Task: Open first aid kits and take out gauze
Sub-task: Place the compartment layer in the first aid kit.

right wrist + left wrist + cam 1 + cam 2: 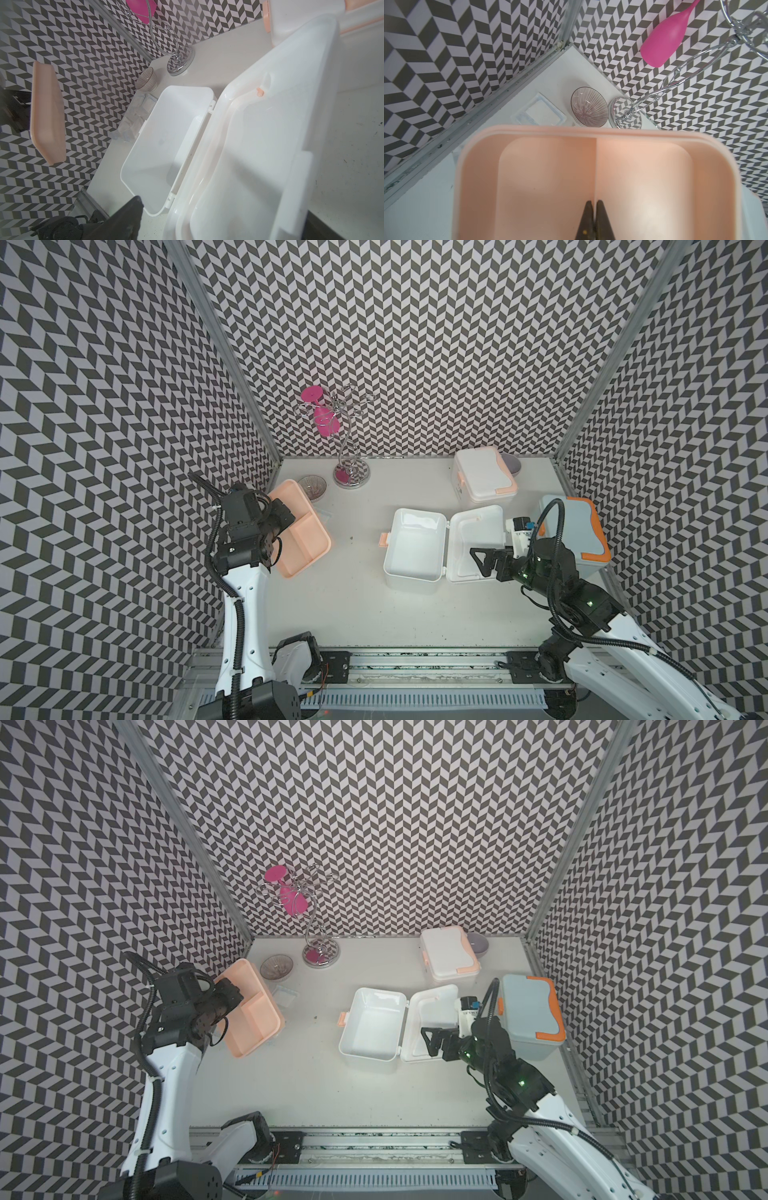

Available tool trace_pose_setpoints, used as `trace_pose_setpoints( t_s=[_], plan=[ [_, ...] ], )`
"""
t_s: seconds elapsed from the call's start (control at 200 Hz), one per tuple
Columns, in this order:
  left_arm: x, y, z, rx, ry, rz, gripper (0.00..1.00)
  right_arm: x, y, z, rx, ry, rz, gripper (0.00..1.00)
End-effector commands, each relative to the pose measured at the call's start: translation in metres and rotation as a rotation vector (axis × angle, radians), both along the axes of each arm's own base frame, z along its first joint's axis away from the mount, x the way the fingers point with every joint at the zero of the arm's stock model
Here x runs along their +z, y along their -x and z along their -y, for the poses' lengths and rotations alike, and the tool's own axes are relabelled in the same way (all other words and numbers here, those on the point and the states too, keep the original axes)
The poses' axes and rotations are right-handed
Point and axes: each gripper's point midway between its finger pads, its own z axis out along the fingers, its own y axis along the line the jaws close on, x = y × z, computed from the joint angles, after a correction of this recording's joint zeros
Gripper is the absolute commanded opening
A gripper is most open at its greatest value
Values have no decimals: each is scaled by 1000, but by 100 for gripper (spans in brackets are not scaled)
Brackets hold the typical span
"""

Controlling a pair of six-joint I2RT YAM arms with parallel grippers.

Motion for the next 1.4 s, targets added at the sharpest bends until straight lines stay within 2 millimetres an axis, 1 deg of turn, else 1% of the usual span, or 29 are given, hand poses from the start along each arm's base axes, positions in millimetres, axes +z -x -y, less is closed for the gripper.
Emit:
trace_pose_setpoints(
  t_s=[0.0, 0.07, 0.155, 0.205, 0.29, 0.341, 0.411, 0.421, 0.456, 0.496, 0.556, 0.621, 0.641, 0.751, 0.861, 0.976, 1.147, 1.242, 1.342, 1.397],
  plan=[
    [19, -8, 18, -82, 15, 82, 0, 30, -9, -6, 14, -47, 82, 100],
    [24, -8, 31, -104, 7, 91, 0, 33, -9, -8, 17, -51, 84, 100],
    [31, -11, 55, -143, -12, 92, 0, 34, -10, -7, 14, -52, 88, 100],
    [34, -12, 74, -171, -26, 88, 0, 33, -11, -7, 5, -53, 85, 100],
    [33, -13, 113, -242, -41, 72, 0, 29, -11, -7, 7, -58, 78, 100],
    [34, -10, 139, -292, -49, 69, 0, 28, -11, -7, 4, -60, 81, 100],
    [34, -7, 168, -332, -64, 65, 0, 29, -11, -3, -13, -58, 89, 100],
    [33, -6, 175, -347, -67, 62, 0, 29, -11, -3, -14, -58, 91, 100],
    [31, -4, 189, -365, -85, 49, 0, 30, -11, -2, -17, -55, 95, 100],
    [28, -2, 209, -401, -104, 31, 0, 29, -11, -2, -19, -51, 96, 100],
    [23, 1, 234, -435, -149, 4, 0, 29, -12, -1, -20, -45, 98, 100],
    [17, 3, 254, -455, -193, -23, 0, 28, -12, -1, -21, -38, 99, 100],
    [14, 5, 264, -471, -210, -33, 0, 28, -12, 0, -22, -36, 99, 100],
    [1, 9, 298, -507, -276, -72, 0, 28, -12, 1, -25, -35, 103, 100],
    [-14, 8, 321, -530, -320, -120, 0, 28, -12, 2, -28, -34, 108, 100],
    [-28, 1, 334, -540, -357, -166, 0, 31, -12, 4, -35, -26, 123, 100],
    [-40, -11, 337, -517, -435, -210, 0, 38, -10, 8, -45, -26, 145, 100],
    [-47, -17, 346, -539, -443, -223, 0, 40, -8, 8, -41, -33, 151, 100],
    [-61, -23, 356, -563, -453, -251, 0, 39, -7, 7, -33, -36, 150, 100],
    [-69, -26, 356, -562, -466, -277, 0, 40, -7, 6, -28, -36, 151, 100]
  ],
)
